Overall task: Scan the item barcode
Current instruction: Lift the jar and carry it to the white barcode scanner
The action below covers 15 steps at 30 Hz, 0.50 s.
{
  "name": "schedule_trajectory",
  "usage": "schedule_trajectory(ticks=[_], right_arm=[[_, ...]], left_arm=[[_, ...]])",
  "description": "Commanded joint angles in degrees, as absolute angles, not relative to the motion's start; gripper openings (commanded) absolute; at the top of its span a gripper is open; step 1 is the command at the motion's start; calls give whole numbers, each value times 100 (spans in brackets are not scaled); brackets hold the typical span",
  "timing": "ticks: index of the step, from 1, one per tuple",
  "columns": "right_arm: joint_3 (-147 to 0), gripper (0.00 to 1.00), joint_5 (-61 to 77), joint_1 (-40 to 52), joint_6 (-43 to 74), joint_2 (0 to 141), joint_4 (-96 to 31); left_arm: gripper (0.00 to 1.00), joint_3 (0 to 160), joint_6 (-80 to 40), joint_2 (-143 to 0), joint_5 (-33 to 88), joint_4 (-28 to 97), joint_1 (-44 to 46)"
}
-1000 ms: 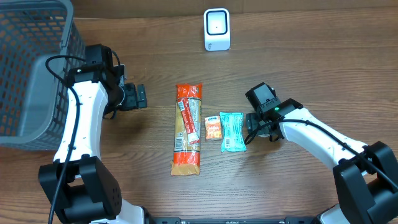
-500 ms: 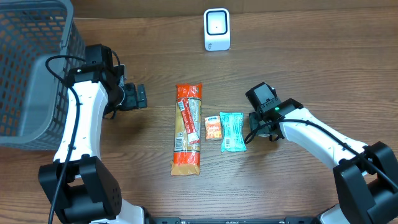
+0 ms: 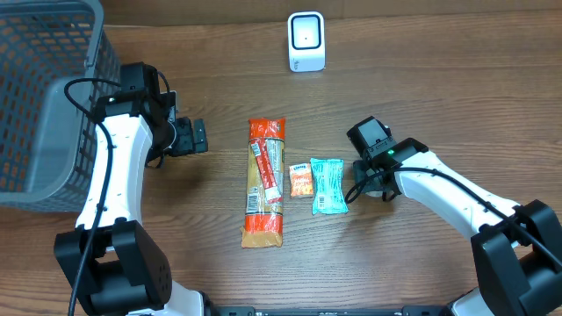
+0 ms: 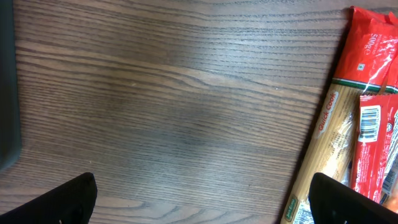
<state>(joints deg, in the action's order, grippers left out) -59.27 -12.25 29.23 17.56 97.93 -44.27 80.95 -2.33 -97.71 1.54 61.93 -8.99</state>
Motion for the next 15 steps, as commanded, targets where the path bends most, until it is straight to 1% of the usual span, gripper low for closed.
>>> schedule_trajectory(ticks=[1,4,8,15], right_arm=[[-6156,27,-1282,2886,1754,9760,-4700],[-6399,27,-1210,2886,1732,9692,-4965],[-6836,27,-580,2886,1603,9666,-5336],[-7771,27,78,2886,1621,9666,-6082]], left_arm=[[100,8173,-82,-9642,217,6187,-897],[100,8173,-82,-9642,217,6187,-897],[100,8173,-82,-9642,217,6187,-897],[100,8173,-82,-9642,217,6187,-897]])
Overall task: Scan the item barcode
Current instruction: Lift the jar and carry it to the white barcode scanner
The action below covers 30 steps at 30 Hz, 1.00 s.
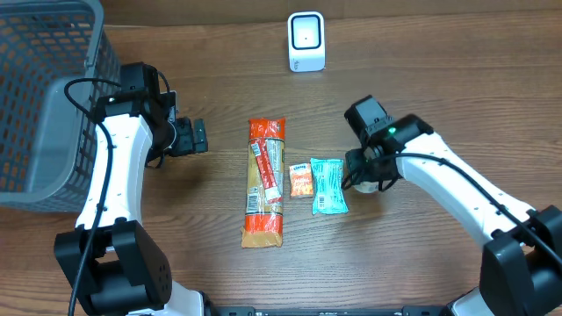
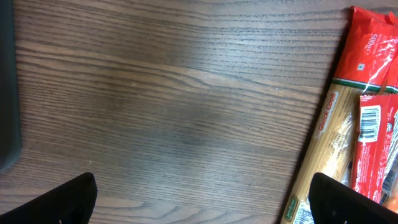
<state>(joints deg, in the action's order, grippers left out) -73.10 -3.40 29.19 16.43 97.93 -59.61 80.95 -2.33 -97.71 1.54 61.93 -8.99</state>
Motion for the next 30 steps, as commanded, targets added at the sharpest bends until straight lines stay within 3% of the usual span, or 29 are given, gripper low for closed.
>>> schedule_trajectory(ticks=[1,15,30], right_arm=[[-7924,27,145,2886,1632,9666,-6217],[-10449,24,744,2886,2128,9996,-7795],[-10796,25,456,2891,2053,10847,-6772]], left_arm=[[100,8173,-82,-9642,217,6187,-897],[100,8173,-82,-9642,217,6187,-897],[100,8173,-82,-9642,217,6187,-897]])
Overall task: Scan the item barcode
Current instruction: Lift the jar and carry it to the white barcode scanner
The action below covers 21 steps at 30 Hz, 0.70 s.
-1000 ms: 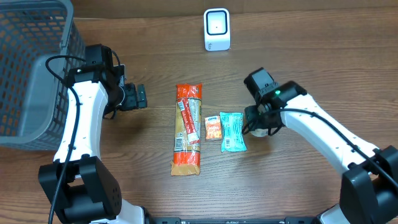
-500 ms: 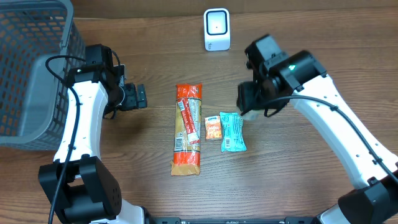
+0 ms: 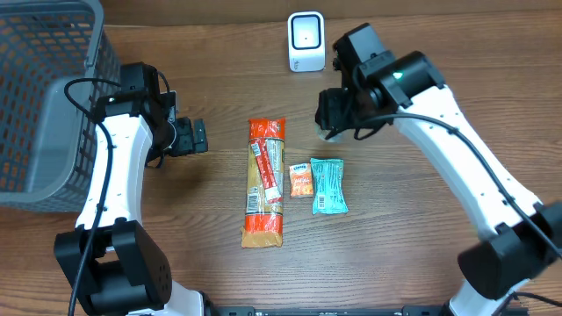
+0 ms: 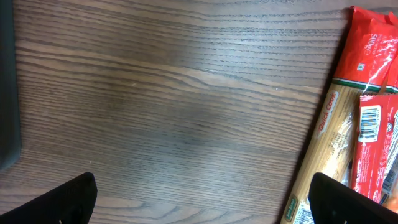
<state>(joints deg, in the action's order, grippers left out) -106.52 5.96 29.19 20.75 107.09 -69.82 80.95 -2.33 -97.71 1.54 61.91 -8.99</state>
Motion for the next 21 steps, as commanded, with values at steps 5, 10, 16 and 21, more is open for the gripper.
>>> schedule_trajectory(ticks=[5,10,16,21], right_arm=[[-10796,25,458,2893,1688,11170,-5999],[-10798,25,357,2895,1455,11292,-5172],[-10851,24,344,2895,1450,11297,-4390],[-10849,24,-84,2895,1236,11507,-3809]], left_arm=[[100,8173,-82,-9642,217,6187,-897],[100,8173,-82,-9642,217,6187,-897],[100,8173,-82,-9642,217,6187,-897],[100,8173,-82,-9642,217,6187,-897]])
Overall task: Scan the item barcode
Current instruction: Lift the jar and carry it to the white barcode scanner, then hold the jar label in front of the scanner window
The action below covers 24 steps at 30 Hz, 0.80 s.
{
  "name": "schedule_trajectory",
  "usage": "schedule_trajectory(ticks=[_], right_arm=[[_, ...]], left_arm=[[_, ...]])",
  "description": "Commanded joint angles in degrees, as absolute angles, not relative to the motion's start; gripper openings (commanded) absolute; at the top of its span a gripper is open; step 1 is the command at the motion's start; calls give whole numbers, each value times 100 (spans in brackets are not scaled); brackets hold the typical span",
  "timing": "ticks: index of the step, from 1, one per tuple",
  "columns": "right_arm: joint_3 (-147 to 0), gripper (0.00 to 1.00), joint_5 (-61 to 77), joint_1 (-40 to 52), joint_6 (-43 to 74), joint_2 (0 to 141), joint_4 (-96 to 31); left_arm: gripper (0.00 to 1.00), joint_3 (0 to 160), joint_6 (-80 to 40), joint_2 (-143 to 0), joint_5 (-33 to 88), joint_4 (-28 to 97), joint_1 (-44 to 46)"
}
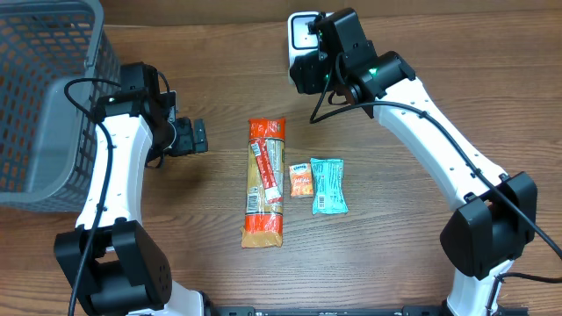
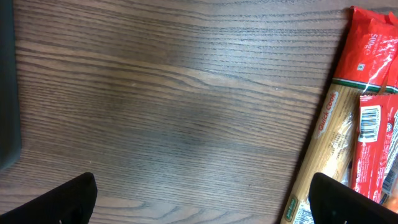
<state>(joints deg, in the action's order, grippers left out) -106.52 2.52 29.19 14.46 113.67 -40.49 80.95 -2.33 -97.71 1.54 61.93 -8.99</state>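
Observation:
The white barcode scanner stands at the table's far edge. My right gripper hangs right in front of it and covers its lower half; the small white item it carries is hidden beneath the fingers. On the table lie a long red pasta pack, a small orange packet and a teal packet. My left gripper stands open over bare wood, left of the pasta.
A grey mesh basket fills the far left; its dark edge shows in the left wrist view. The right arm's link spans from the scanner down to the right front corner.
My right gripper has moved from above the teal packet's far end up and left to the front of the scanner. The left arm and the three packets have not moved.
My right gripper was low on a small white thing right of the teal packet. Then it stood beside the packet, then it was halfway to the scanner with the white thing gone from the table. Now it is at the scanner. The left arm stayed put.

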Motion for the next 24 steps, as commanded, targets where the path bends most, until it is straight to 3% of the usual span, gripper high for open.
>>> schedule_trajectory(ticks=[1,24], right_arm=[[-10847,24,-169,2895,1153,11581,-3642],[-10838,24,-1140,2805,720,13155,368]], left_arm=[[100,8173,-82,-9642,217,6187,-897],[100,8173,-82,-9642,217,6187,-897]])
